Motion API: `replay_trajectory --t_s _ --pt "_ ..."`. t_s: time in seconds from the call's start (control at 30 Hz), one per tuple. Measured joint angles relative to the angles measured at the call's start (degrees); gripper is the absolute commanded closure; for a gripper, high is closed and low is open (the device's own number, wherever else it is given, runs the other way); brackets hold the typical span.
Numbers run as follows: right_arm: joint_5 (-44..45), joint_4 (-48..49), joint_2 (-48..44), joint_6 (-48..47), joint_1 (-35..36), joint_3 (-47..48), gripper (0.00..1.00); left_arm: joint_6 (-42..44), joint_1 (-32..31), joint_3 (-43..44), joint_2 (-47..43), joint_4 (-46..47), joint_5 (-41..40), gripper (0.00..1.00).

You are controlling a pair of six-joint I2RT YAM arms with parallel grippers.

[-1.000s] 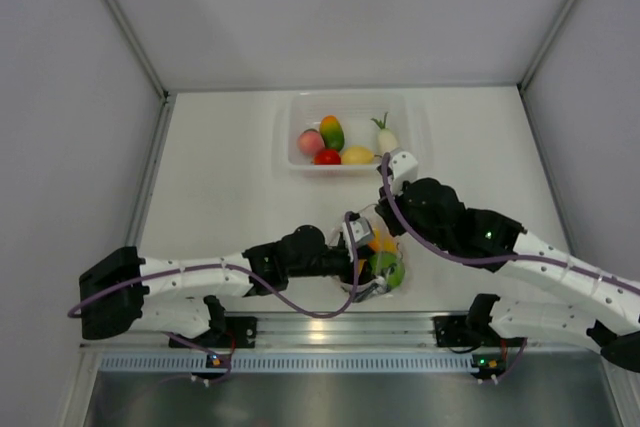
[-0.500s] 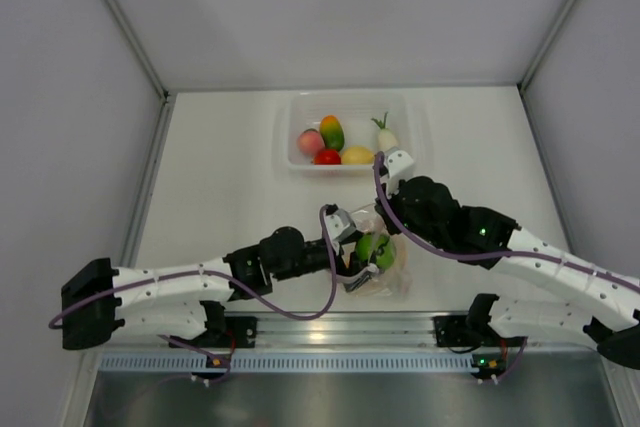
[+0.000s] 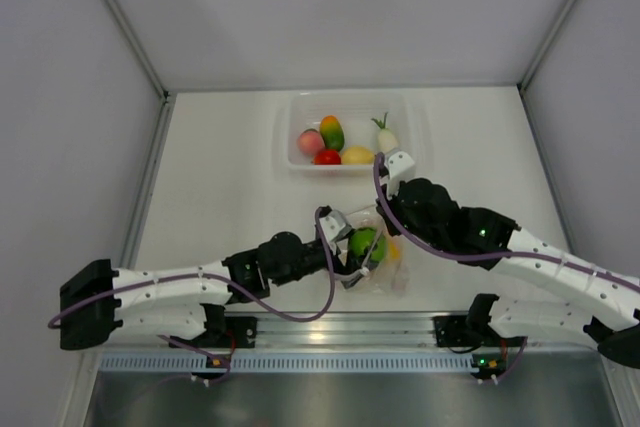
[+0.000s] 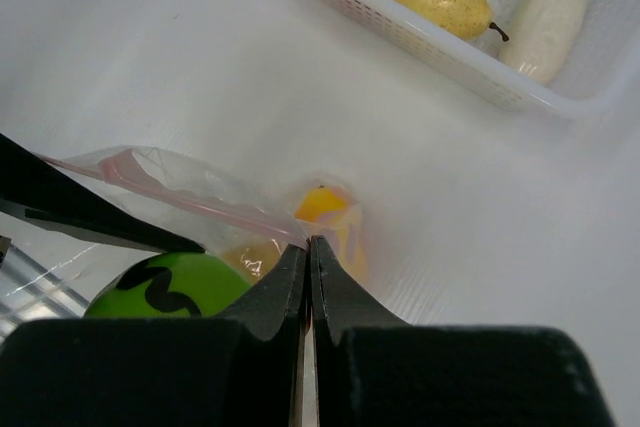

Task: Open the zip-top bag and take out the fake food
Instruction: Pick up the fake fruit from the zipper food storage bag.

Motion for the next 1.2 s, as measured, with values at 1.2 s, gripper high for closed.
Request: replay_trajectory --t_s 1.2 --pt "-5.7 5.92 -0.85 7.34 1.11 -1.33 1.0 -6.23 -0.61 -8.26 -14.38 0.22 -14.93 1.0"
